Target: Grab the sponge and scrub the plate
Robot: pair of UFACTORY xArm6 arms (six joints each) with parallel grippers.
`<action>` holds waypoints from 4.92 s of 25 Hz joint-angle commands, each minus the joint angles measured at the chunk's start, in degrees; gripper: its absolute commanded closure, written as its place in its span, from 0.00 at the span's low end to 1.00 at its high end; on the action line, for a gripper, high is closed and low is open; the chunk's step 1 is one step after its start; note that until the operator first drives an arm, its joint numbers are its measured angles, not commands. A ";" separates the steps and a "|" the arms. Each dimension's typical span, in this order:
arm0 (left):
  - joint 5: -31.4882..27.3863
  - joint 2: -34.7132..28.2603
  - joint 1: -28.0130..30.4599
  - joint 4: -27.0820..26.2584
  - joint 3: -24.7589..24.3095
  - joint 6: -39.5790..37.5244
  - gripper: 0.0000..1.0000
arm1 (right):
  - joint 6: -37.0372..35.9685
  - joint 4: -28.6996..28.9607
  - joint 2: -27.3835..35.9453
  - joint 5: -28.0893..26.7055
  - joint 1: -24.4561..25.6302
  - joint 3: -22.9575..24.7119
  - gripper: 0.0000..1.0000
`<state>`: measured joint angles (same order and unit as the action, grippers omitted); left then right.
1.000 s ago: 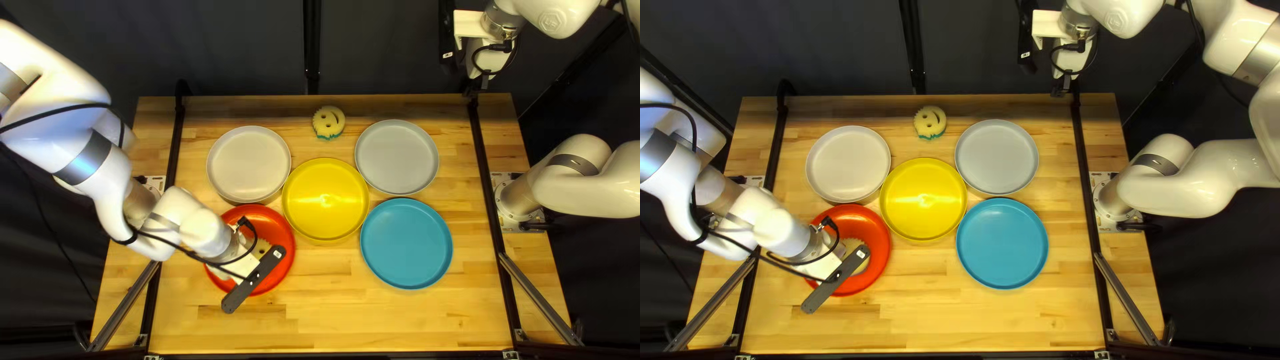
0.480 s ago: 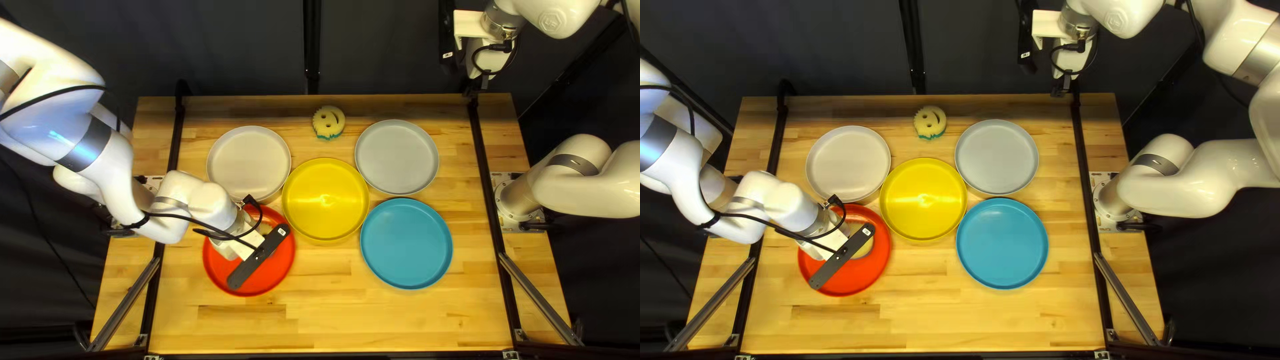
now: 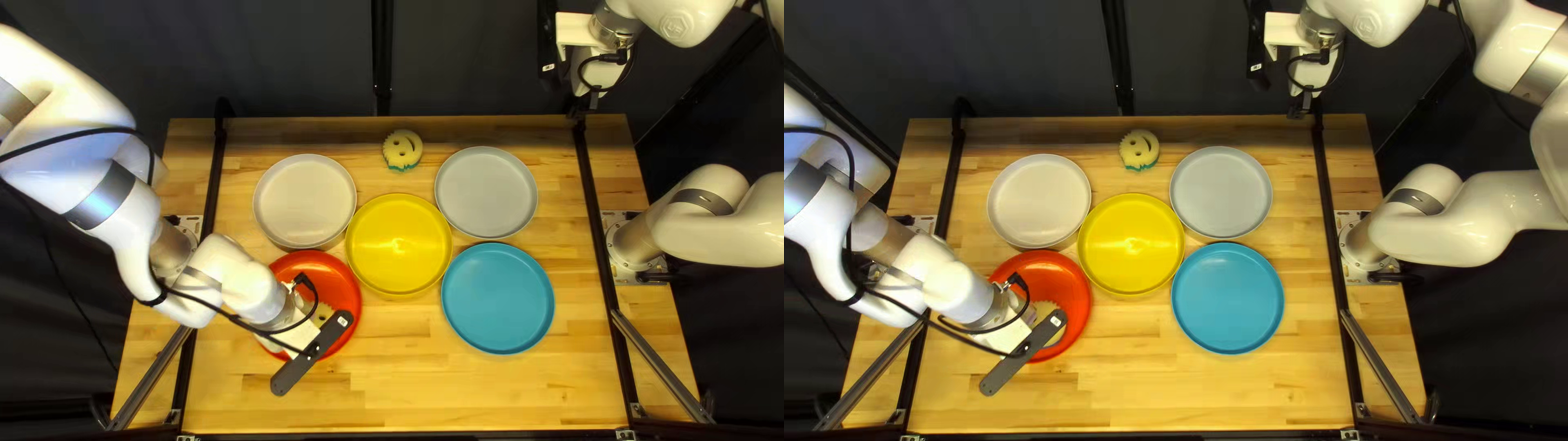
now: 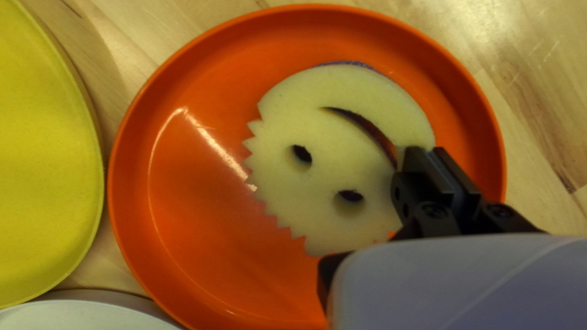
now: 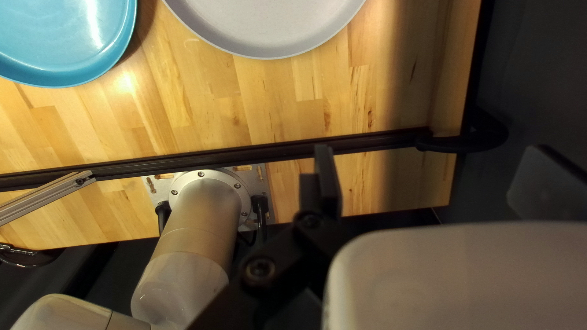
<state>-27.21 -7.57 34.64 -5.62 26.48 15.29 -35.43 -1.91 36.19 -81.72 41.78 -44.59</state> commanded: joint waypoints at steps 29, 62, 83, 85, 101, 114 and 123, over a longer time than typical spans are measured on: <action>2.65 -6.30 1.93 -2.34 -8.21 -4.59 1.00 | 0.00 0.00 0.00 0.00 0.00 0.00 0.00; -1.43 -5.80 -10.84 -6.60 -6.16 15.47 1.00 | 0.00 0.00 0.00 0.00 0.00 0.00 0.00; -0.59 -1.54 -5.04 -4.62 -2.46 9.24 1.00 | 0.00 0.00 0.00 0.00 0.00 0.00 0.00; -1.23 -1.28 -6.76 -4.44 -1.61 11.02 1.00 | 0.00 0.00 0.00 0.00 0.00 0.00 0.00; -2.07 -3.48 -4.17 -2.57 -2.51 7.48 1.00 | 0.00 0.00 0.00 0.00 0.00 0.00 0.00; -1.05 -5.98 2.12 -2.23 -5.89 -1.03 1.00 | 0.00 0.00 0.00 0.00 0.00 0.00 0.00; 3.10 0.45 -4.85 -8.00 -3.88 12.83 1.00 | 0.00 0.00 0.00 0.00 0.00 0.00 0.00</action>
<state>-24.77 -8.37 31.88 -12.15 21.78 24.51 -35.43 -1.91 36.19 -81.72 41.78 -44.59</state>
